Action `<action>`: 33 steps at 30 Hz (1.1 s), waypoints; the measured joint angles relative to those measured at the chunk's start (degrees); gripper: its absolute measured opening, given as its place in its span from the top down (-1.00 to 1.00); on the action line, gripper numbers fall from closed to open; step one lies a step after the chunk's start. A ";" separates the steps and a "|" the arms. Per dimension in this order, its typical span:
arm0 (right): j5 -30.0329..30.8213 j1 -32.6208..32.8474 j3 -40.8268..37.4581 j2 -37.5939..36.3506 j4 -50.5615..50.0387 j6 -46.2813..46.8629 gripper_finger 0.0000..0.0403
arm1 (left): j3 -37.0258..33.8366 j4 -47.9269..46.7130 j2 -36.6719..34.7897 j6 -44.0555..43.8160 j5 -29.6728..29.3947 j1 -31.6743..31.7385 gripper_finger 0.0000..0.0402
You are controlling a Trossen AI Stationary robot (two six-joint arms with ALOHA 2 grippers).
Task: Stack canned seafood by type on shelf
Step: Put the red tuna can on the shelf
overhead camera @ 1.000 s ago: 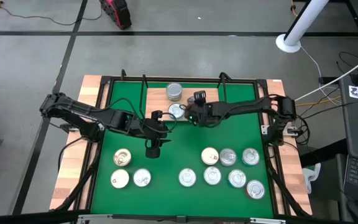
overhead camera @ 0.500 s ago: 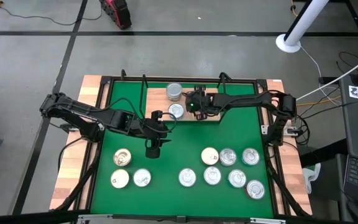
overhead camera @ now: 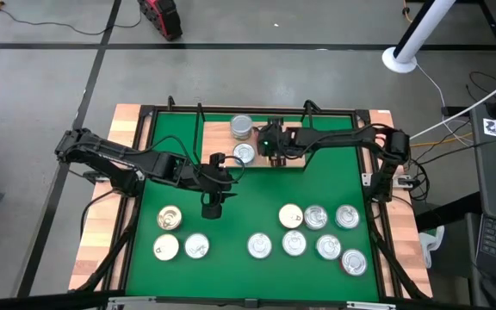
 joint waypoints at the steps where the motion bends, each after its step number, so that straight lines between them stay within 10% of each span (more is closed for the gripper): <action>1: -0.22 0.02 -0.02 0.04 -0.05 -0.01 -0.01 | 0.00 0.00 0.00 0.00 0.00 0.00 0.21; 33: 11.97 -0.81 0.02 -0.07 2.38 -1.04 -0.15 | -0.04 -0.02 0.00 -0.46 0.02 0.00 0.21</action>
